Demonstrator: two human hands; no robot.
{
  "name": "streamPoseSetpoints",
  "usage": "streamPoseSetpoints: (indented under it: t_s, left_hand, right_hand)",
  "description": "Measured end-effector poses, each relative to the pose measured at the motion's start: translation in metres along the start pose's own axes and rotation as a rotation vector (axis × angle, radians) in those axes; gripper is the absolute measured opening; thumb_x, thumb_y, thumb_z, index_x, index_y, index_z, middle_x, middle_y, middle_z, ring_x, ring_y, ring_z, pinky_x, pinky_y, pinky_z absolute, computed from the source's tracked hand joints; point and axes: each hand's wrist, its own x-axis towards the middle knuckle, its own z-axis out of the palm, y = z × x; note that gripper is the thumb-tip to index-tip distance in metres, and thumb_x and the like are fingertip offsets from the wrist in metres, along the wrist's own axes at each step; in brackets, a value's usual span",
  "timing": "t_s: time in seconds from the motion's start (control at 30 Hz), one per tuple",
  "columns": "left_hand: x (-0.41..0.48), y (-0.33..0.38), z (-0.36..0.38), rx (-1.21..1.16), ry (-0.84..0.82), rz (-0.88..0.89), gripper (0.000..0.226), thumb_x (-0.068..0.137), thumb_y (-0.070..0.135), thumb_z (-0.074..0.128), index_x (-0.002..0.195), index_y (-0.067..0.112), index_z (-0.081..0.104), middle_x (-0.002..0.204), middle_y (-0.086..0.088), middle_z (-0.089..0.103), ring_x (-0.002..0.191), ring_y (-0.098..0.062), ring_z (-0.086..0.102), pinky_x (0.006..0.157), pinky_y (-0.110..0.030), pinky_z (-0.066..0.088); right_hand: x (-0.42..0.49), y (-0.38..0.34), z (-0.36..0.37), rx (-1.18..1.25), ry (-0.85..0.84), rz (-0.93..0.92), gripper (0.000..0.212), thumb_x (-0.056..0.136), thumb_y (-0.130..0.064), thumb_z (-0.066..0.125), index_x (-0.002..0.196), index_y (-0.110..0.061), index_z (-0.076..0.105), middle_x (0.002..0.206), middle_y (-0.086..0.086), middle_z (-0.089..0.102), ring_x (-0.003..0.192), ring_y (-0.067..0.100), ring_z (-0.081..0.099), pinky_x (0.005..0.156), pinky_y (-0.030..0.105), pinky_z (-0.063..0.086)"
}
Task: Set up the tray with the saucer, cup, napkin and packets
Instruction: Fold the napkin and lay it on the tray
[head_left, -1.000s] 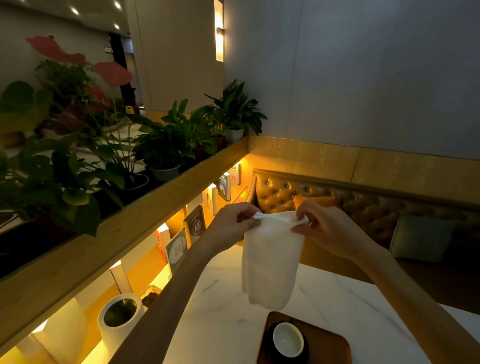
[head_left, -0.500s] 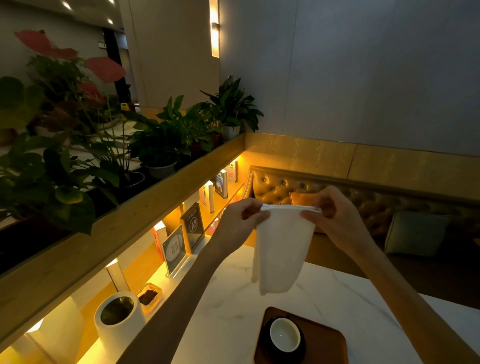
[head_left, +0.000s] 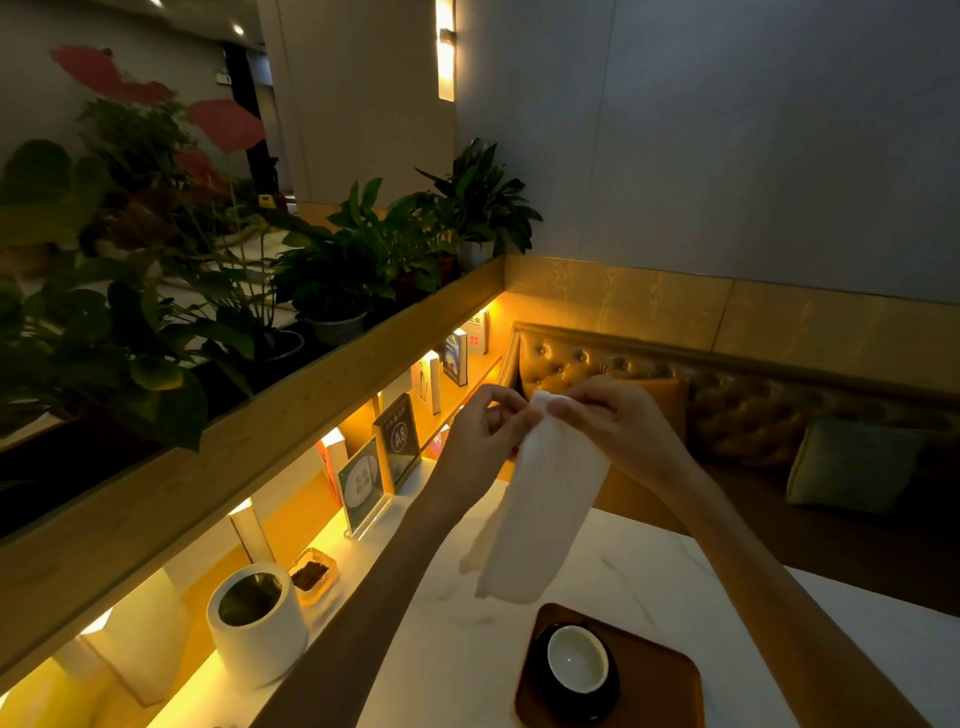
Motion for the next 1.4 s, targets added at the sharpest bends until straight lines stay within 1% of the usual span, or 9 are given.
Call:
streamPoseSetpoints:
  t_s: [0.17,0.33,0.5,0.73,0.93,1.13,1.2,1.3,1.4]
  left_hand:
    - [-0.024,-0.029,-0.016,0.278,-0.142,-0.077,0.023,0.084,0.026,0.072,0.101,0.032,0.058,0.104,0.005,0.068,0.096,-0.011,0.067,0.085,-0.030,0.059]
    - [-0.036,-0.056,-0.015,0.418,-0.205,-0.224,0.033,0.079,0.036,0.074,0.105,0.037,0.055,0.099,0.021,0.063,0.088,0.001,0.063,0.072,-0.013,0.049]
    - [-0.038,-0.076,-0.001,0.545,-0.203,-0.245,0.042,0.088,0.032,0.066,0.128,0.022,0.058,0.124,0.006,0.066,0.094,-0.001,0.057,0.084,-0.020,0.045]
    - [-0.032,-0.074,0.000,0.496,-0.248,-0.237,0.031,0.094,0.027,0.057,0.123,0.020,0.064,0.112,0.009,0.065,0.089,0.000,0.059,0.084,-0.021,0.046]
    - [-0.043,-0.084,-0.002,0.471,-0.403,-0.291,0.035,0.089,0.031,0.064,0.122,0.018,0.064,0.113,0.003,0.068,0.088,-0.005,0.061,0.080,-0.019,0.050]
    - [-0.040,-0.073,-0.027,0.378,-0.237,-0.271,0.004,0.091,0.037,0.062,0.091,0.034,0.065,0.089,0.009,0.065,0.080,-0.006,0.061,0.069,-0.015,0.048]
    - [-0.038,-0.067,-0.033,0.218,-0.110,-0.267,0.010,0.095,0.036,0.057,0.096,0.029,0.063,0.097,0.004,0.066,0.090,-0.010,0.065,0.071,-0.018,0.053]
    - [-0.036,-0.060,-0.031,-0.085,0.046,-0.323,0.020,0.100,0.035,0.047,0.113,0.023,0.056,0.112,0.000,0.065,0.100,-0.013,0.067,0.066,-0.021,0.059]
    - [-0.035,-0.061,-0.012,0.010,0.204,-0.290,0.029,0.102,0.041,0.038,0.122,0.022,0.046,0.110,0.007,0.059,0.097,-0.007,0.064,0.065,-0.020,0.055]
  right_hand:
    - [0.008,-0.002,0.005,-0.031,0.000,-0.012,0.019,0.090,-0.031,0.061,0.097,-0.014,0.065,0.095,0.005,0.062,0.085,0.017,0.061,0.071,0.038,0.056]
    - [0.011,-0.003,0.006,-0.017,0.027,0.016,0.017,0.090,-0.027,0.061,0.099,-0.013,0.062,0.096,0.004,0.060,0.086,0.017,0.060,0.070,0.032,0.053]
    - [0.013,0.001,-0.002,-0.074,0.077,-0.008,0.014,0.090,-0.030,0.061,0.098,-0.019,0.059,0.097,0.002,0.058,0.085,0.016,0.059,0.070,0.036,0.055]
    - [0.003,0.026,-0.024,-0.139,0.156,0.018,0.013,0.088,-0.038,0.061,0.096,-0.029,0.057,0.096,-0.006,0.058,0.083,0.010,0.059,0.064,0.023,0.051]
    - [-0.001,0.030,-0.040,-0.103,0.250,0.016,0.020,0.089,-0.033,0.062,0.102,-0.019,0.059,0.095,-0.003,0.058,0.082,0.007,0.058,0.063,0.020,0.046]
    - [-0.016,0.049,-0.055,-0.032,0.290,0.053,0.020,0.091,-0.027,0.060,0.104,-0.012,0.060,0.100,0.005,0.062,0.085,0.015,0.061,0.069,0.033,0.053]
    - [-0.023,0.059,-0.054,0.021,0.345,0.068,0.023,0.091,-0.026,0.058,0.106,-0.009,0.060,0.101,0.007,0.063,0.086,0.017,0.062,0.068,0.035,0.054]
    - [-0.036,0.066,-0.044,0.099,0.412,0.100,0.020,0.093,-0.030,0.055,0.105,-0.015,0.057,0.097,-0.007,0.061,0.083,0.003,0.064,0.060,0.020,0.054]
    - [-0.046,0.069,-0.029,0.126,0.475,0.108,0.012,0.094,-0.034,0.054,0.104,-0.027,0.054,0.095,-0.014,0.061,0.081,-0.001,0.064,0.054,0.013,0.053]
